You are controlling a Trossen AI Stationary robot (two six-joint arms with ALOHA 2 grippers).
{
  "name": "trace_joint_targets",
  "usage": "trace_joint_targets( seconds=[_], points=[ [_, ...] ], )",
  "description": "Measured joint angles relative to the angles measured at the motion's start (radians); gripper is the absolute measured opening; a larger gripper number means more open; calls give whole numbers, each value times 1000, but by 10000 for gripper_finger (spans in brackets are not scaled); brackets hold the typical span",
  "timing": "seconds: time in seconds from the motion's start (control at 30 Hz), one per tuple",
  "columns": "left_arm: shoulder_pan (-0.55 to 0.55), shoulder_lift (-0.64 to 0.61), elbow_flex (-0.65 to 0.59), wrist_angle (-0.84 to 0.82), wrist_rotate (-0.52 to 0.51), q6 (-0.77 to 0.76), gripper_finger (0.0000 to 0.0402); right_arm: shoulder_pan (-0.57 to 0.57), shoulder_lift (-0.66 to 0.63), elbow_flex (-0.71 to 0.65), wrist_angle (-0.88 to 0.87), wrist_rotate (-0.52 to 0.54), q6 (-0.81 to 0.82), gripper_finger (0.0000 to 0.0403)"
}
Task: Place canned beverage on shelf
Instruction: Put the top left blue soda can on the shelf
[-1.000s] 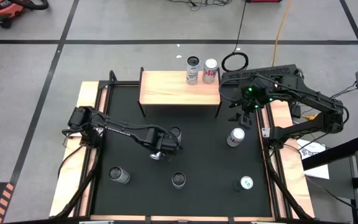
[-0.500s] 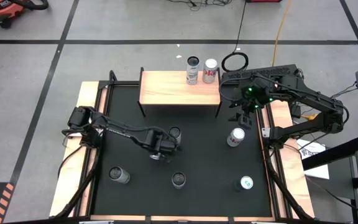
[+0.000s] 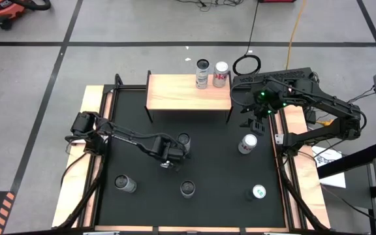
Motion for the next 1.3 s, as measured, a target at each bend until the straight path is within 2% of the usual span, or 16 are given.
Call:
trace_joint_targets(
  seconds=[0.23, 0.6, 0.97, 1.3],
  points=[
    [-14, 0, -46, -18, 11, -51, 304, 0, 0, 0, 0, 0, 0, 281],
    [-16, 1, -109, 9, 28, -50, 304, 0, 0, 0, 0, 0, 0, 281],
    [-15, 1, -109, 12, -93, -41, 304, 0, 0, 0, 15, 0, 0, 281],
    [-11, 1, -109, 9, -78, -41, 304, 0, 0, 0, 16, 0, -4, 281]
  ],
)
